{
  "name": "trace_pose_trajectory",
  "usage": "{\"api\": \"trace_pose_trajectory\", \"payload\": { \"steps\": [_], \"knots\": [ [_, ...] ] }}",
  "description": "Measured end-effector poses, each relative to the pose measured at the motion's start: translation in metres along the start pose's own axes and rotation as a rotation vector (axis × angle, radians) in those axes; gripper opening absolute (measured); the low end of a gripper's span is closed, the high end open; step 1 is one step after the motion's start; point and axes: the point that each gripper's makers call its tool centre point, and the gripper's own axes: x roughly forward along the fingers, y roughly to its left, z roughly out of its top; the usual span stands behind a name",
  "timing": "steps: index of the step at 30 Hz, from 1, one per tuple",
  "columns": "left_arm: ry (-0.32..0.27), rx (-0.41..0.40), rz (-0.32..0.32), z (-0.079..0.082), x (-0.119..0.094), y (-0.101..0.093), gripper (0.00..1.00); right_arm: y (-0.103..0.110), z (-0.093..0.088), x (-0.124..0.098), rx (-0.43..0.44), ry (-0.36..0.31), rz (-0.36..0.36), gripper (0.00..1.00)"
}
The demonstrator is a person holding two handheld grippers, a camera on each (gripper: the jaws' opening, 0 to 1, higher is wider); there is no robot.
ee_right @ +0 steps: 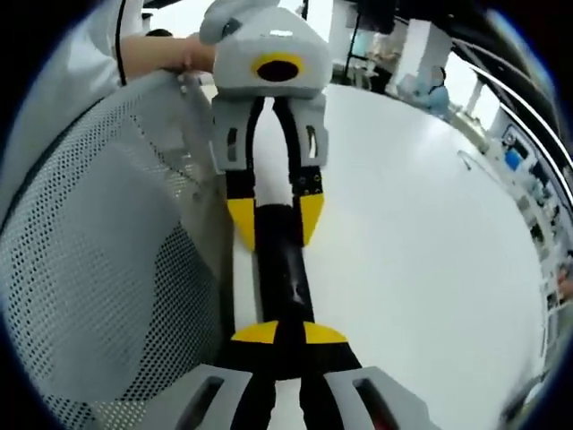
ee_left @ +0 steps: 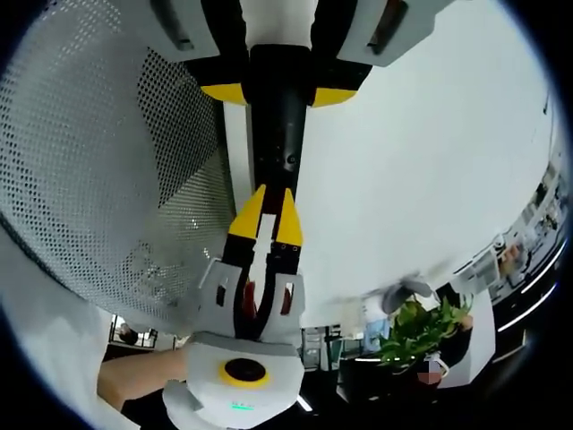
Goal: Press the specified remote control buttons in sequence, fully releasing each button before pressing the next.
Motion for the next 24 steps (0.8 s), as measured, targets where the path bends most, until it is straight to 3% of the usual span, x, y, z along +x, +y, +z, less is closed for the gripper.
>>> {"api": "trace_pose_trajectory", "payload": {
  "steps": [16,21,24],
  "knots": [
    [0.0,0.004,0.0,0.0002,0.0002,0.0006,0.25,-0.0025,-0.0029,-0.0007,-0.018,0.039,0.018,0.07],
    [0.001,0.008,-0.001,0.0003,0.0002,0.0006,0.25,-0.0012,-0.0031,0.0009,-0.082,0.109,0.051,0.07],
    [0.001,0.008,-0.002,0.0001,0.0004,0.0004,0.25,-0.0008,-0.0038,0.0019,-0.142,0.192,0.073,0.07]
  ]
}}
